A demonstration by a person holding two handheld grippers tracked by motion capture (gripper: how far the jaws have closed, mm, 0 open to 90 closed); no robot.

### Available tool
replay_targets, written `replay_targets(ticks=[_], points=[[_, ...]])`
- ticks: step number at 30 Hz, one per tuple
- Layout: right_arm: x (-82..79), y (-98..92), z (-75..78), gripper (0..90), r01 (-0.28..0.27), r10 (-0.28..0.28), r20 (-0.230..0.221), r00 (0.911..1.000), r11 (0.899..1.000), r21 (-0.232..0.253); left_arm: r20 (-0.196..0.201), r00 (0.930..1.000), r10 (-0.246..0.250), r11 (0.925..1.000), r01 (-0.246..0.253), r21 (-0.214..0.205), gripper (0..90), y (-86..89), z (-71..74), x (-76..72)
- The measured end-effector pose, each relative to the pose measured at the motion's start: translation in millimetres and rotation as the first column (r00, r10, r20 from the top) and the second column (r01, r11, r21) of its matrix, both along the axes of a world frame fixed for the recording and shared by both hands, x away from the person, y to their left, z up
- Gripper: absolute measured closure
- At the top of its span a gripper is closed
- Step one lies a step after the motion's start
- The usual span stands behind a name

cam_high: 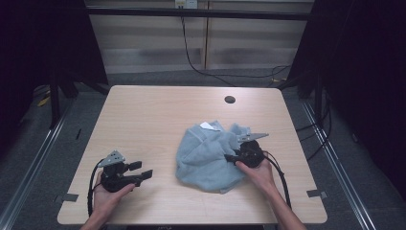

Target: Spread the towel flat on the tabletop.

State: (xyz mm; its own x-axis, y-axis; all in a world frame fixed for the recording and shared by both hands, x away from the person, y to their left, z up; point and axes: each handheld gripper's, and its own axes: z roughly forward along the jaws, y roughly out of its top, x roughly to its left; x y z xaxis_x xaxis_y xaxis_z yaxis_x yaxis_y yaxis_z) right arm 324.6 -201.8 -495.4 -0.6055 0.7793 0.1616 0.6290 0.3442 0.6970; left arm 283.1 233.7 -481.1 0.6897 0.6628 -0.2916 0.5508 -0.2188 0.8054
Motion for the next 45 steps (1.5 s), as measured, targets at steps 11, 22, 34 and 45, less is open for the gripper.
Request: replay_targets(ticks=[11,22,34,45], points=[[-35.3,40.5,3.0,60.0,-0.209,0.209,-0.004,0.9778,0.978,0.011,0.015,0.9978,-0.064,0.9976,0.064,0.027,39.0,-36.2,12.4,31.6],[-10.5,40.2,28.9,33.7,-0.134,0.128,0.068,0.9895,0.986,0.102,-0.079,0.9917,-0.102,0.9893,0.109,0.097,29.0,-60.6,-21.1,60.2],[-5.0,59.5,0.5,53.4,-0.142,0.143,-0.015,0.9897,0.989,0.027,-0.064,0.9753,-0.212,0.9672,0.218,0.13,42.3,-76.1,-24.5,48.4],[-4.5,37.2,27.6,79.0,-0.056,0.049,0.064,0.9968,0.991,0.123,-0.002,0.9917,-0.128,0.9915,0.128,-0.02,77.1,-46.2,5.4,45.9]])
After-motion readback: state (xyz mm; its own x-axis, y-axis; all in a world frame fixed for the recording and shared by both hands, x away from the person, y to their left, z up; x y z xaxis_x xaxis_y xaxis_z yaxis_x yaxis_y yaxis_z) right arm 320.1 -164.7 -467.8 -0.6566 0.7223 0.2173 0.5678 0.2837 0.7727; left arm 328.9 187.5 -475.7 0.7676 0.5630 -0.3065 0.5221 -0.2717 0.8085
